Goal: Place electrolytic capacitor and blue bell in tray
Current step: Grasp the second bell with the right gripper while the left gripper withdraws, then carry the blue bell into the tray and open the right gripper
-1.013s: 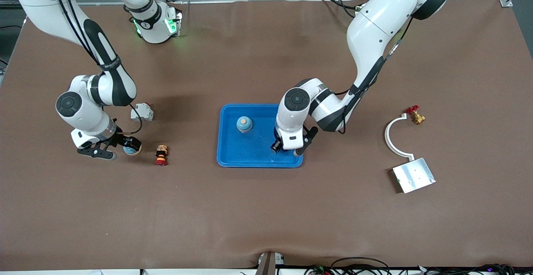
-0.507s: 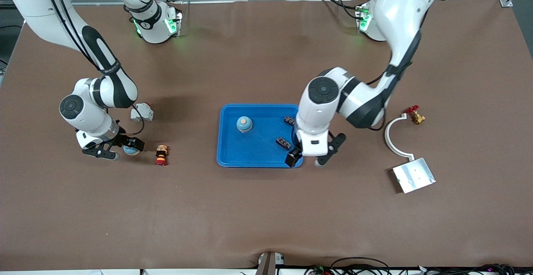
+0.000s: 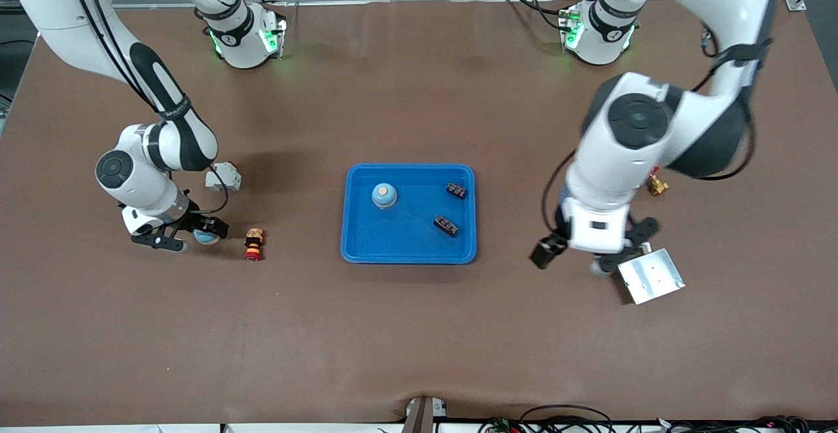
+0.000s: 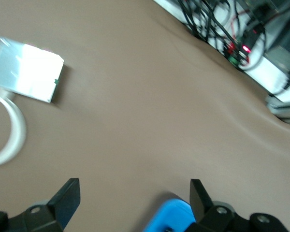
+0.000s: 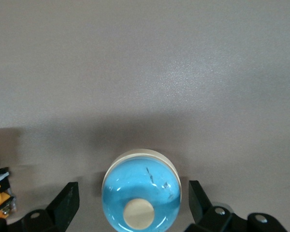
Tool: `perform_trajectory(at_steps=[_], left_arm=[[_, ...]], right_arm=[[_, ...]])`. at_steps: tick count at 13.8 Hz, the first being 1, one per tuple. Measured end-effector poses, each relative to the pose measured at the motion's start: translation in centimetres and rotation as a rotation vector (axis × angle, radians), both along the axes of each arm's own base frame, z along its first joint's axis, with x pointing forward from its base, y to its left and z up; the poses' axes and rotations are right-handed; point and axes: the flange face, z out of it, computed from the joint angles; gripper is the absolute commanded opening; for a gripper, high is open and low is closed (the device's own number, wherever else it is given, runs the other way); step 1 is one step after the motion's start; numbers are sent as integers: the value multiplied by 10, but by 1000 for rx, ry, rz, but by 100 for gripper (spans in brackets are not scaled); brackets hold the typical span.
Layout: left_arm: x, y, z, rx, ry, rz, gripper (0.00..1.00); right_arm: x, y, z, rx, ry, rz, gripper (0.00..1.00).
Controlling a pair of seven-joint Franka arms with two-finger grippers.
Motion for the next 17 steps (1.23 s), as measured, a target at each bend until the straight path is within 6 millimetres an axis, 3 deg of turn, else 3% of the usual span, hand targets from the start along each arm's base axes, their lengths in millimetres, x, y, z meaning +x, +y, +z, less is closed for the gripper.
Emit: perform_trajectory(at_steps=[1,2,3,4,8,12,14,17], left_arm=[[3,25,8,26,14,-31,100],[5,48,15,51,32,-71,100],[6,67,21,72,47,-113,100],[6,84,27,89,59,-154,100],[-2,120,53,117,96,-267,100],[-16,128,76,144,120,-313,100],[-23,128,86,149,127,-328,100],[-37,136,118,107,106,-370,100]], right_arm=[[0,0,0,0,0,0,100],[0,0,0,0,0,1,73],[0,0,0,0,-1,10,29],[0,0,0,-2,-2,27,0],[2,-1,1,-3,-6,34,0],[8,10,13,10,60,25,0],[14,37,42,32,116,-18,0],[11,110,104,77,138,-130,0]])
